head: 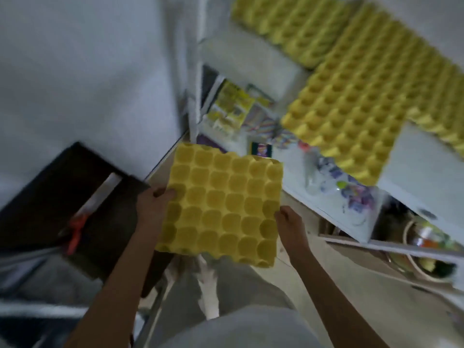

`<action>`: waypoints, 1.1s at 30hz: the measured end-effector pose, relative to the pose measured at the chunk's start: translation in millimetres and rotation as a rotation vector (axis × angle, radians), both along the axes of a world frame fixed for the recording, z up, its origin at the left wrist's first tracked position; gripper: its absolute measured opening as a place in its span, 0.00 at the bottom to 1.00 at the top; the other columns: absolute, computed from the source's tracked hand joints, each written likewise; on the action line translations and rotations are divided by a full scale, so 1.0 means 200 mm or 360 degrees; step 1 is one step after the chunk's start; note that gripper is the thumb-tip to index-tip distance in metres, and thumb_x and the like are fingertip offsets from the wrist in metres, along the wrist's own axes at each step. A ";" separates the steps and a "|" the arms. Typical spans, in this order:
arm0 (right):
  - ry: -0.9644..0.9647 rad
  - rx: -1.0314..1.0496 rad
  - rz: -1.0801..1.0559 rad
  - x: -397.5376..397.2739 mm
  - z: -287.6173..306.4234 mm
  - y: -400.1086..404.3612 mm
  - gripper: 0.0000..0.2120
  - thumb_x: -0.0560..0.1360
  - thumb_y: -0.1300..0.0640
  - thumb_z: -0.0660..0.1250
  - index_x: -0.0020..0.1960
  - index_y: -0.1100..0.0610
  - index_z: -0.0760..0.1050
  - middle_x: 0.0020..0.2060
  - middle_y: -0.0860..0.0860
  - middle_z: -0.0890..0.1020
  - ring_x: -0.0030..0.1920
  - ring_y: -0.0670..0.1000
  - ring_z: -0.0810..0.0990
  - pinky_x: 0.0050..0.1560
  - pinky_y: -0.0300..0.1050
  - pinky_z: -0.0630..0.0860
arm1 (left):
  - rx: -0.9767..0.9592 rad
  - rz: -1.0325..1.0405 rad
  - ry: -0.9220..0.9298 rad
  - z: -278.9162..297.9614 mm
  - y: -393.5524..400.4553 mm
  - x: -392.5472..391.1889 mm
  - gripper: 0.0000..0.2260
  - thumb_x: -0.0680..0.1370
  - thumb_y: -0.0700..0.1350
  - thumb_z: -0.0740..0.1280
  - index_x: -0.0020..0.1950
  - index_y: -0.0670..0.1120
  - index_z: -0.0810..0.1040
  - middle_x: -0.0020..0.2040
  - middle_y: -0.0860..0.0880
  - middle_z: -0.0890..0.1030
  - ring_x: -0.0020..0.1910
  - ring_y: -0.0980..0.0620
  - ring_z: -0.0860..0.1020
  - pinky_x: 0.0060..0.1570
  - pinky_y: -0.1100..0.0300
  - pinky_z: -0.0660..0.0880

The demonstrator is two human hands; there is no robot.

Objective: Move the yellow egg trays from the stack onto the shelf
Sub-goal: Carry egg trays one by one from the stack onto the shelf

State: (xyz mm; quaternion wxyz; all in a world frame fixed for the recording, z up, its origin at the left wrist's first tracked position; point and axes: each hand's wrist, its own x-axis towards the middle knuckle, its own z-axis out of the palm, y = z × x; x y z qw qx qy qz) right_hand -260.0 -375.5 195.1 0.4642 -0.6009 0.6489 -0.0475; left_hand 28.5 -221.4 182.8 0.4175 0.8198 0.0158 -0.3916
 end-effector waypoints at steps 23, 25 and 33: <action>-0.0216 -0.0446 -0.0775 -2.00 0.50 -1.35 0.13 0.80 0.59 0.57 0.45 0.56 0.80 0.38 0.57 0.83 0.39 0.57 0.78 0.39 0.47 0.72 | -0.0423 -0.0895 -0.0247 0.73 -1.97 -1.80 0.14 0.83 0.50 0.66 0.65 0.52 0.85 0.55 0.58 0.86 0.58 0.56 0.84 0.59 0.53 0.81; -0.0106 -0.0434 -0.0724 -2.00 0.46 -1.47 0.14 0.80 0.59 0.56 0.49 0.56 0.81 0.41 0.55 0.84 0.43 0.58 0.81 0.39 0.44 0.74 | -0.0403 -0.1001 -0.0342 0.68 -2.04 -1.80 0.16 0.83 0.52 0.65 0.69 0.52 0.83 0.53 0.59 0.84 0.53 0.60 0.82 0.50 0.66 0.79; 0.0087 -0.0495 -0.0699 -1.98 0.32 -1.57 0.15 0.82 0.54 0.60 0.63 0.53 0.81 0.44 0.54 0.84 0.45 0.57 0.81 0.46 0.48 0.77 | -0.0512 -0.1414 -0.0691 0.60 -2.02 -1.81 0.21 0.84 0.47 0.66 0.77 0.45 0.75 0.57 0.61 0.79 0.48 0.69 0.77 0.55 0.64 0.78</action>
